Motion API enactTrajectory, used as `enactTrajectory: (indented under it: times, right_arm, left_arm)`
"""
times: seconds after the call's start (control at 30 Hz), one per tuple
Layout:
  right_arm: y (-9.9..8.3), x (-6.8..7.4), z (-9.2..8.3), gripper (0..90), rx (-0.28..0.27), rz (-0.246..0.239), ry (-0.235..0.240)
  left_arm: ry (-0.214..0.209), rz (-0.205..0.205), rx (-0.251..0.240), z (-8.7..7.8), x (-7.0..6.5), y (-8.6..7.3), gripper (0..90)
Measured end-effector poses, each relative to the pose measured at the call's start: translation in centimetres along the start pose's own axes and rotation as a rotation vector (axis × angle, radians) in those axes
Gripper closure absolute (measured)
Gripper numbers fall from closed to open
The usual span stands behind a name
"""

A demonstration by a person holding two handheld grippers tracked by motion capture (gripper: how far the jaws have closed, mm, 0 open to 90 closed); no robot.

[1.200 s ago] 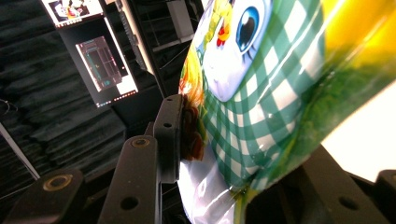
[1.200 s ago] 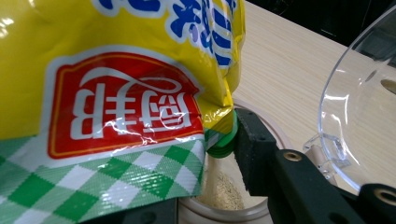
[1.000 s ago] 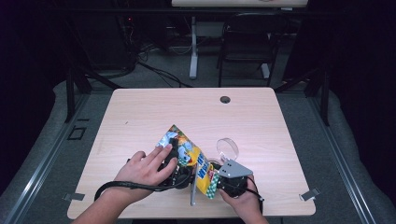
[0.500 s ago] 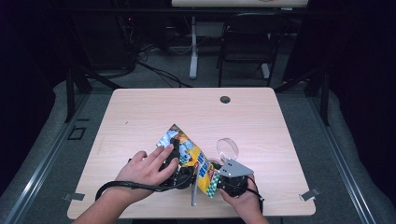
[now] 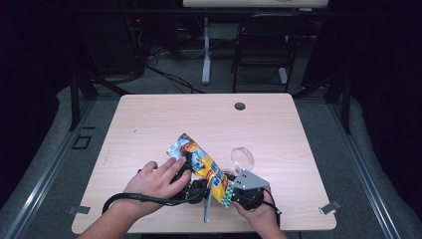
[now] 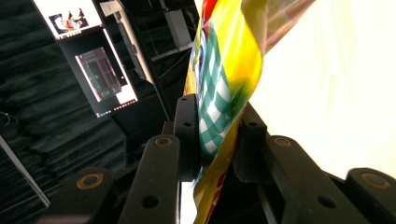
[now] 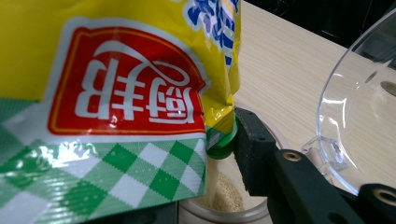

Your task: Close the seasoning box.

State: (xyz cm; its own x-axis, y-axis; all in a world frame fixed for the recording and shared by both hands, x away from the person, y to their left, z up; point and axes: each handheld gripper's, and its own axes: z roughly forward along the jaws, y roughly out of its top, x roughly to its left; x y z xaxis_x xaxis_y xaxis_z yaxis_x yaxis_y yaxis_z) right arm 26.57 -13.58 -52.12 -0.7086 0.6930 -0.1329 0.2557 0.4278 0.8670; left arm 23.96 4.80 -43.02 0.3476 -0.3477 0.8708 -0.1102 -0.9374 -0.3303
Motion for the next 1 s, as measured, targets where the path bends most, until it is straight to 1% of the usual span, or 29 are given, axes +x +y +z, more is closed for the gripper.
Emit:
enactTrajectory:
  times: [0.3,0.37,0.5,0.67,0.73,0.8,0.83,0.93,0.97,1.0]
  right_arm:
    - [-0.05,-0.13,-0.01,71.0,-0.004,0.01,0.0]
    - [-0.05,-0.17,-0.04,71.0,-0.003,0.012,-0.001]
    - [-0.06,-0.2,-0.09,71.0,-0.009,0.021,0.006]
    - [-0.08,-0.26,-0.09,71.0,-0.011,0.024,0.008]
    - [-0.08,-0.26,-0.1,71.0,-0.007,0.022,0.009]
    - [-0.08,-0.27,-0.1,71.0,-0.006,0.021,0.01]
    - [-0.08,-0.28,-0.11,71.0,-0.004,0.02,0.008]
    - [-0.08,-0.28,-0.11,71.0,-0.006,0.022,0.008]
    - [-0.08,-0.27,-0.11,71.0,-0.006,0.022,0.007]
    - [-0.11,-0.23,-0.06,71.0,-0.013,0.027,0.011]
  left_arm:
    - [0.012,0.005,-0.01,-0.29,0.18,0.2,76.7]
    - [0.001,0.002,-0.011,-0.37,0.32,0.24,77.0]
    - [0.006,0.009,-0.013,-0.46,0.5,0.33,77.3]
    - [0.007,0.007,-0.017,-0.53,0.57,0.41,77.9]
    - [0.014,0.016,-0.017,-0.6,0.58,0.52,78.2]
    - [0.014,0.016,-0.019,-0.64,0.57,0.54,78.6]
    - [0.006,0.013,-0.019,-0.66,0.58,0.56,78.6]
    - [0.012,0.013,-0.023,-0.68,0.58,0.55,79.2]
    - [0.006,0.016,-0.024,-0.76,0.66,0.56,79.3]
    - [0.007,0.017,-0.024,-0.79,0.68,0.57,79.4]
